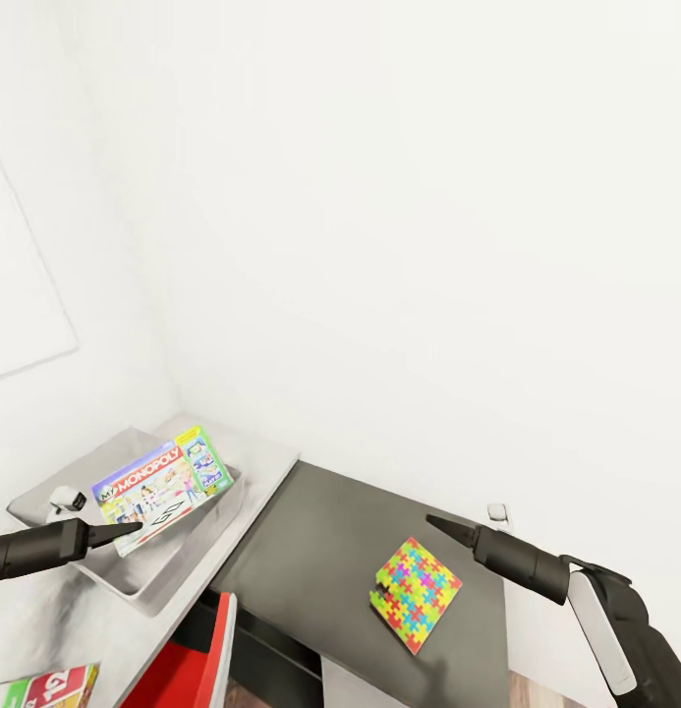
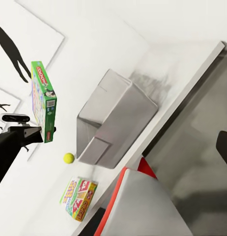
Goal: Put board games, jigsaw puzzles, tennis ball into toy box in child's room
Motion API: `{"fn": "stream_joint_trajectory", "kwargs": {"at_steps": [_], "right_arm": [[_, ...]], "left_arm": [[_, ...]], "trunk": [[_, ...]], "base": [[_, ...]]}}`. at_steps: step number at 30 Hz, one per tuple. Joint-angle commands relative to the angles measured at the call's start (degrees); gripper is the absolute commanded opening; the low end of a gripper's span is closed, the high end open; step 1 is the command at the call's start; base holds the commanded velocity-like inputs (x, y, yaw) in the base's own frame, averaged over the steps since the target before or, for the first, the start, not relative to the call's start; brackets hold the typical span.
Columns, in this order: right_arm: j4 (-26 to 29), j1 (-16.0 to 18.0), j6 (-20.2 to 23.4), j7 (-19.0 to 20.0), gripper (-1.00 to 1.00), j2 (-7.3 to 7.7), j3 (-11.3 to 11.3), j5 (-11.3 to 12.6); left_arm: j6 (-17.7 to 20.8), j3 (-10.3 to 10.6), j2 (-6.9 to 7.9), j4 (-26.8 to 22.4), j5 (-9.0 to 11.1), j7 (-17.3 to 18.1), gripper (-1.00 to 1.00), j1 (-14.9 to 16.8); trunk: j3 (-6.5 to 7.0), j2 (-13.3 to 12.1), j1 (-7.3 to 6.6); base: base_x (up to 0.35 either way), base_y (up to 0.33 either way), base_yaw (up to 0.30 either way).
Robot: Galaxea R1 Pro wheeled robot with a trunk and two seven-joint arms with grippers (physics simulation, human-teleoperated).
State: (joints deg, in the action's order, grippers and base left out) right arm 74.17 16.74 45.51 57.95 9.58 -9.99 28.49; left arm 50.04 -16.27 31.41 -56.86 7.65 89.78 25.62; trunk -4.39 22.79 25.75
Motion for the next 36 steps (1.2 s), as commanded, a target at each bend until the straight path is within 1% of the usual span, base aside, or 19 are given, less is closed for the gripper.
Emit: {"fn": "stream_joint_trajectory", "kwargs": {"at_steps": [1, 20, 36], "right_arm": [[0.00, 0.05, 0.33, 0.06, 1.00, 0.00, -0.03, 0.16], [0.00, 0.05, 0.34, 0.09, 1.00, 0.00, -0.03, 0.16], [0.00, 0.05, 0.37, 0.12, 1.00, 0.00, -0.03, 0.16]], "left_arm": [[0.55, 0.01, 0.01, -0.01, -0.01, 0.22, -1.00, 0.05], [0.49, 0.01, -0.03, -0.01, -0.01, 0.22, -1.00, 0.05], [0.49, 0.01, -0.03, -0.01, -0.01, 0.22, -1.00, 0.05]], "trunk": [[-0.13, 0.13, 0.04], [-0.13, 0.13, 0.04], [-0.13, 0.13, 0.04]], "base": [[0.002, 0.016, -0.002], [0.067, 0.021, 0.000], [0.028, 0.007, 0.000]]}}
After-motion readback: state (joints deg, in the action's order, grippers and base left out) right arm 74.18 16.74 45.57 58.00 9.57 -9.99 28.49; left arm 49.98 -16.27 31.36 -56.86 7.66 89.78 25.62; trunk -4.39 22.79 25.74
